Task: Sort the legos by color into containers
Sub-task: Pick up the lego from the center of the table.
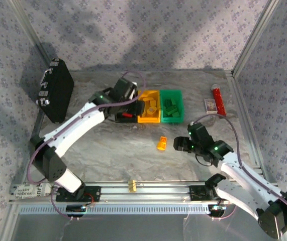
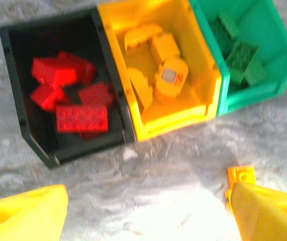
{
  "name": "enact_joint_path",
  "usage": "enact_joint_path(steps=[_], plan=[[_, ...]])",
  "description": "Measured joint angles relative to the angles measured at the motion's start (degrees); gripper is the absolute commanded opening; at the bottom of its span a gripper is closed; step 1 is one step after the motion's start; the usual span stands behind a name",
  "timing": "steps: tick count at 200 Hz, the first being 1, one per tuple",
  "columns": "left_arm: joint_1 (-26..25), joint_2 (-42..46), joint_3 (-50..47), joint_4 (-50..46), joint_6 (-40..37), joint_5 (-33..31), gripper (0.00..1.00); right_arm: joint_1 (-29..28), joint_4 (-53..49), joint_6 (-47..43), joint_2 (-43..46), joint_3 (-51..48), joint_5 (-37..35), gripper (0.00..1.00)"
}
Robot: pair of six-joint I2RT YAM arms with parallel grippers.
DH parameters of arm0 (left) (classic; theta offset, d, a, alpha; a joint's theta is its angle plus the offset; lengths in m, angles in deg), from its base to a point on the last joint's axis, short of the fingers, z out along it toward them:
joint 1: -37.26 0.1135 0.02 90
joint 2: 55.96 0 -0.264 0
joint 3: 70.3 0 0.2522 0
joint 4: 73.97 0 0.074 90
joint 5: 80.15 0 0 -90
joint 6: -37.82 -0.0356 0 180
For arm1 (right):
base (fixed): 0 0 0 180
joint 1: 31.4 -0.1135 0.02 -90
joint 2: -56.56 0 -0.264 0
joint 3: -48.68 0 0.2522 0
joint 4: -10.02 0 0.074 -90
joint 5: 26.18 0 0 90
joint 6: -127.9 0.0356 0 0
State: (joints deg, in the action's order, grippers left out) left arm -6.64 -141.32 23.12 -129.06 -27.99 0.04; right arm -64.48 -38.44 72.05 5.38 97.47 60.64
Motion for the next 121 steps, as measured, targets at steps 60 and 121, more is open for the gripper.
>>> enact_joint_path(steps=[60,121], plan=[[-11.9,13.1,-25.7,5.4,12.0,-5.3,0.83,-3.6,3.1,2.6,-11.0,4.3,-1.2,0.76],[-22.5,22.9,-40.3,7.3,25.9,-11.1,0.83,-6.0,2.8,7.0,-21.3,9.0,-4.2,0.76]])
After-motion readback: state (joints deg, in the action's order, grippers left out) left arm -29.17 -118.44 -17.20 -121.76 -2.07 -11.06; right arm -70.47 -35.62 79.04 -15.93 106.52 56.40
